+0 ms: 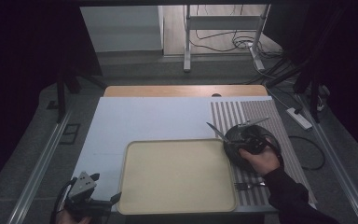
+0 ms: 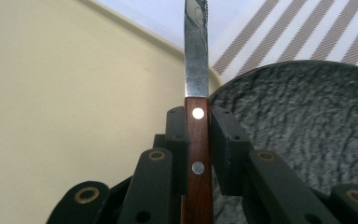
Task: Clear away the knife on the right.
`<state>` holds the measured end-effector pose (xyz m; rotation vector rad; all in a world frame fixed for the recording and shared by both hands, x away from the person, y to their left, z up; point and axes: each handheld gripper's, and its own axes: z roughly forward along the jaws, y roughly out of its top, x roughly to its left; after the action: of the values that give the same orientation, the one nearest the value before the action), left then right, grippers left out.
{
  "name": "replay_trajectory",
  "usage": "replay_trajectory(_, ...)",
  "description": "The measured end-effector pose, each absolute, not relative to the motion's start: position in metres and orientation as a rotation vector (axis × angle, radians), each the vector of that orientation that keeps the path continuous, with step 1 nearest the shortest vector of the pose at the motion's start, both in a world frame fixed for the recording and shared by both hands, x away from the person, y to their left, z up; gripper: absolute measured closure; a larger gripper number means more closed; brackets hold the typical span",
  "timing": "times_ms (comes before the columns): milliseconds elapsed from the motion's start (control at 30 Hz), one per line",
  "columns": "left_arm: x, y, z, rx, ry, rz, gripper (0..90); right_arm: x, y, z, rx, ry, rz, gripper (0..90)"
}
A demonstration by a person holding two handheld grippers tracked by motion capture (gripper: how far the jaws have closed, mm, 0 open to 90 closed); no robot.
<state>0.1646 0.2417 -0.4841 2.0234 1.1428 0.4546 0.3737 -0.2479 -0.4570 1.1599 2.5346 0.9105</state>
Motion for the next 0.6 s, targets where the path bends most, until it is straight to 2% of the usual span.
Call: replay_trajectory(600,0.165,0.243,-0.484,2.011,1.147,0.446,0.0,0.320,-0.220,-0.463,1.116,2.580,0.941,78.1)
